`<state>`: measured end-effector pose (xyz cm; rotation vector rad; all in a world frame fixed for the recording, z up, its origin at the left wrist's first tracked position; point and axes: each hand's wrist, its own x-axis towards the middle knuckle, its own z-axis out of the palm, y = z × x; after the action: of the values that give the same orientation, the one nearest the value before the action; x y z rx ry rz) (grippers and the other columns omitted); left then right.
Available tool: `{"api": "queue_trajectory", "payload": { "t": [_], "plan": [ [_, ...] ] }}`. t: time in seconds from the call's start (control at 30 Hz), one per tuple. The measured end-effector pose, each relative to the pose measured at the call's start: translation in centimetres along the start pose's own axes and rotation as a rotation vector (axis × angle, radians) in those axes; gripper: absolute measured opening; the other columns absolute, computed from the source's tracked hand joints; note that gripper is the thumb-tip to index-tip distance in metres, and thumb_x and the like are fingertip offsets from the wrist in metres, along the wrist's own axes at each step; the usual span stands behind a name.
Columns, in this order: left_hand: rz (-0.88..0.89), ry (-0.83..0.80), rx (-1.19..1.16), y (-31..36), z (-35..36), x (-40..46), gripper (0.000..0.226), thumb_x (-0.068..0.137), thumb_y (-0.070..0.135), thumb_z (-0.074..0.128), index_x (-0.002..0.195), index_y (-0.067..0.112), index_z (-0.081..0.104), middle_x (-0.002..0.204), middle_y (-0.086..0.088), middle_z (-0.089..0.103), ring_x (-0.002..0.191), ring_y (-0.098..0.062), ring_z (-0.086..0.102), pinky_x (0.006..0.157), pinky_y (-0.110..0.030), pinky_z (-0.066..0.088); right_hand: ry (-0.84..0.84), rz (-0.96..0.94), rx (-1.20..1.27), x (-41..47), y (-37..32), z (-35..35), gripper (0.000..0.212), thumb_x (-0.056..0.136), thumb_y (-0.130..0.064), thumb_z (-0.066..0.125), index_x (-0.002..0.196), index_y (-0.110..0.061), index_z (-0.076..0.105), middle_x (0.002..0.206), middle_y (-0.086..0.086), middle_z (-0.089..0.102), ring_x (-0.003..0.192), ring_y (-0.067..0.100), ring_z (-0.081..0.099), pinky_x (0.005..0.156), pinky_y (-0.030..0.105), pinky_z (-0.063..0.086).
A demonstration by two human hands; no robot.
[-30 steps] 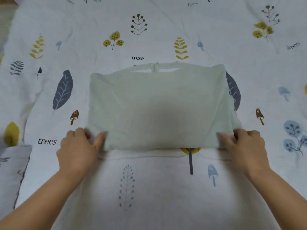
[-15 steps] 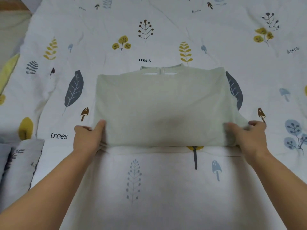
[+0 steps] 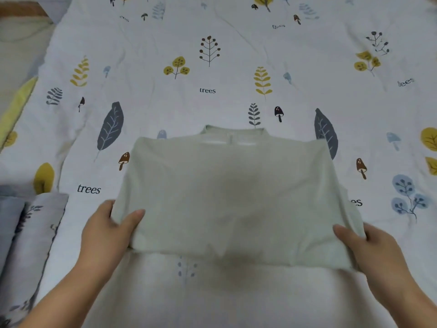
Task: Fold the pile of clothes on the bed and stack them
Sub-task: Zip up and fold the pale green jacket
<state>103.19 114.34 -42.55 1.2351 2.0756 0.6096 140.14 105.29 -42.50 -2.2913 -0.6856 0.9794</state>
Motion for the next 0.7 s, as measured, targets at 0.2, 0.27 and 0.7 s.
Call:
{"api": "queue_trajectory", "payload": {
  "t": [0.2,0.27,0.7],
  "plan": [
    [-0.191,0.018,0.106,-5.0,-1.0,-7.6,0.031,0.072,0.030,0.078,0.088,0.011,0.059,0.076,-0.013,0.061,0.074,-0.029,0.054,0.073,-0.040,0.043,-0.032,0.201,-0.199,-5.2,5.2,-1.5,0.018,0.079,-0.015,0.072,0.095,-0.007,0.070,0.088,0.016,0.064,0.080,0.021,0.047,0.072,0.030,0.030],
    [-0.271,0.006,0.106,-5.9,-0.7,-9.0,0.035,0.068,0.031,0.076,0.089,0.009,0.058,0.087,-0.018,0.062,0.078,-0.027,0.051,0.079,-0.040,0.040,-0.058,0.234,-0.218,-6.3,6.6,-1.5,0.021,0.078,-0.011,0.073,0.097,-0.002,0.070,0.095,0.020,0.067,0.082,0.021,0.047,0.076,0.031,0.032],
    [0.626,-0.256,0.695,-2.6,9.0,-13.6,0.062,0.080,0.047,0.035,0.133,0.018,0.048,0.135,-0.019,0.051,0.125,-0.039,0.045,0.100,-0.050,0.026,0.042,-0.722,-0.763,-9.6,4.2,8.8,0.063,0.076,-0.043,0.047,0.131,-0.012,0.052,0.133,0.018,0.054,0.124,0.035,0.050,0.099,0.049,0.027]
  ]
}}
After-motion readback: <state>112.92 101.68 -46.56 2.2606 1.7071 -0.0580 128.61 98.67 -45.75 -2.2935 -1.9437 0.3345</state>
